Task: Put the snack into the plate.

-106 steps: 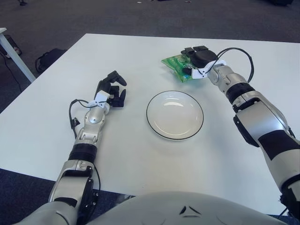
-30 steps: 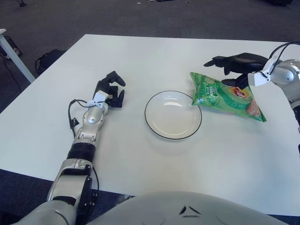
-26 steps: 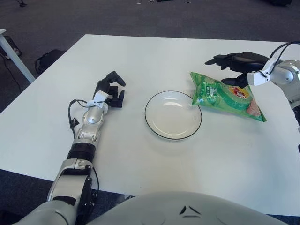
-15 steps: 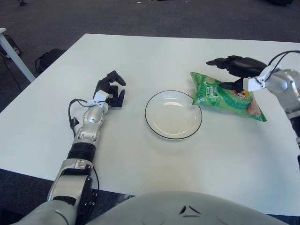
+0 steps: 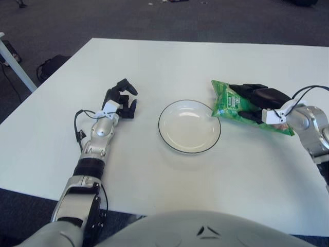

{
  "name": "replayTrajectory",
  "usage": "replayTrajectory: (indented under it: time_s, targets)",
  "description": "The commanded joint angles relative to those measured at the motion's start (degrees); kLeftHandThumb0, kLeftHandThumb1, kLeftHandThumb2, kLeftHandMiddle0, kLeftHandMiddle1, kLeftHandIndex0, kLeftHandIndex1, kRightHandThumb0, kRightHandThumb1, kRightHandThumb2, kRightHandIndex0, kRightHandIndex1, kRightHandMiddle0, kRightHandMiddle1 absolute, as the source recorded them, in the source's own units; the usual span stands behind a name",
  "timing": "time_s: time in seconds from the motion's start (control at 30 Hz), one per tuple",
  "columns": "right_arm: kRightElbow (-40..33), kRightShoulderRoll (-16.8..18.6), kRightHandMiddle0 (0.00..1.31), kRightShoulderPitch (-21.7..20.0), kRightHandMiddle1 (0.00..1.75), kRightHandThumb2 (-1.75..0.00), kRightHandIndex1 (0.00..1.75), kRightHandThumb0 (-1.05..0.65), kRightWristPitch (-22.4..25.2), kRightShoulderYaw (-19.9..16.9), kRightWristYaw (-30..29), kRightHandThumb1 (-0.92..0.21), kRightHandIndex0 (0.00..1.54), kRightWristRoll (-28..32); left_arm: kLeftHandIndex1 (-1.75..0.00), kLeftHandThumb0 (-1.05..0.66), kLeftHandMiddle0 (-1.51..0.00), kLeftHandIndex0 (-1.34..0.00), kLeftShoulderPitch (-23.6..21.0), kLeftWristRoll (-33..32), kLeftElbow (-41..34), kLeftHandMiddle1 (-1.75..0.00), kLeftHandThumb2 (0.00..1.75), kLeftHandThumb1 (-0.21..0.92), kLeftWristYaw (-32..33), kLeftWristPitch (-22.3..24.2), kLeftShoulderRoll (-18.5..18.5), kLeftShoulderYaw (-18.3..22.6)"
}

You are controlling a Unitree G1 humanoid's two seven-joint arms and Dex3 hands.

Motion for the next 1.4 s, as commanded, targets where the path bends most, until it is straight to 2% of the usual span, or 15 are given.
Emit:
replayTrajectory:
  time_s: [0.0, 0.2, 0.53, 0.67, 0.8, 1.07, 1.2, 1.3, 1.37]
  targets:
    - [-2.2, 0.6, 0.0, 2.0, 0.0, -0.91, 0.0, -1.05, 2.1, 0.0, 1.0, -0.92, 0.0, -1.0, -1.75, -0.53, -1.34, -0.71, 5.6, 0.2, 3.8, -1.75, 1.45, 0.21, -0.3, 0.2, -1.2, -1.0]
    - [-4.4, 1.3, 0.0, 4.8, 0.0, -0.92, 0.0, -1.05, 4.6, 0.2, 1.6, -0.92, 0.0, -1.4, -1.75, -0.53, -1.34, -0.7, 5.7, -0.2, 3.9, -1.75, 1.45, 0.21, -0.8, -0.1, -1.1, -0.8]
    - [-10.3, 2.4, 0.0, 9.1, 0.0, -0.94, 0.0, -1.05, 12.4, 1.0, 5.9, -0.92, 0.0, -1.4, -1.75, -0.53, -1.34, -0.71, 5.7, -0.9, 4.0, -1.75, 1.45, 0.21, -1.1, -0.5, -1.1, -0.4]
    - [-7.1, 3.6, 0.0, 10.0, 0.0, -0.95, 0.0, -1.05, 13.4, 3.2, 4.2, -0.92, 0.0, -3.5, -1.75, -0.53, -1.34, -0.71, 5.8, -0.9, 3.9, -1.75, 1.46, 0.2, -0.9, -0.6, -1.1, -0.3]
    - [-4.8, 4.1, 0.0, 9.5, 0.0, -0.96, 0.0, -1.05, 13.2, 3.8, 3.1, -0.92, 0.0, -4.3, -1.75, -0.53, -1.34, -0.71, 6.0, -1.0, 3.7, -1.75, 1.46, 0.2, -0.8, -0.4, -1.1, -0.2]
    - [1.7, 5.2, 0.03, 6.7, 0.02, -0.93, 0.0, -1.05, 13.5, 4.3, -1.8, -0.92, 0.0, -6.7, -1.75, -0.53, -1.34, -0.7, 6.7, -1.1, 2.4, -1.75, 1.45, 0.21, 0.0, -0.2, -1.7, 0.2]
    - [3.2, 5.9, 0.01, 6.4, 0.23, -0.89, 0.0, -1.05, 13.7, 4.2, -5.1, -0.92, 0.0, -8.3, -1.75, -0.53, -1.33, -0.7, 6.9, -0.9, 2.0, -1.75, 1.44, 0.21, 0.2, -0.1, -1.8, 0.2]
    - [4.1, 7.2, 0.0, 6.6, 0.58, -0.84, 0.0, -1.01, 13.8, 3.7, -9.8, -0.92, 0.0, -9.8, -1.75, -0.52, -1.33, -0.7, 7.1, -0.8, 1.6, -1.75, 1.44, 0.22, 0.4, 0.3, -1.8, 0.1]
    - [4.6, 7.9, 0.0, 6.8, 0.91, -0.79, 0.02, -0.94, 13.5, 3.5, -13.3, -0.92, 0.04, -11.0, -1.75, -0.52, -1.33, -0.7, 7.2, -0.8, 1.4, -1.75, 1.44, 0.22, 0.5, 0.5, -1.8, 0.1]
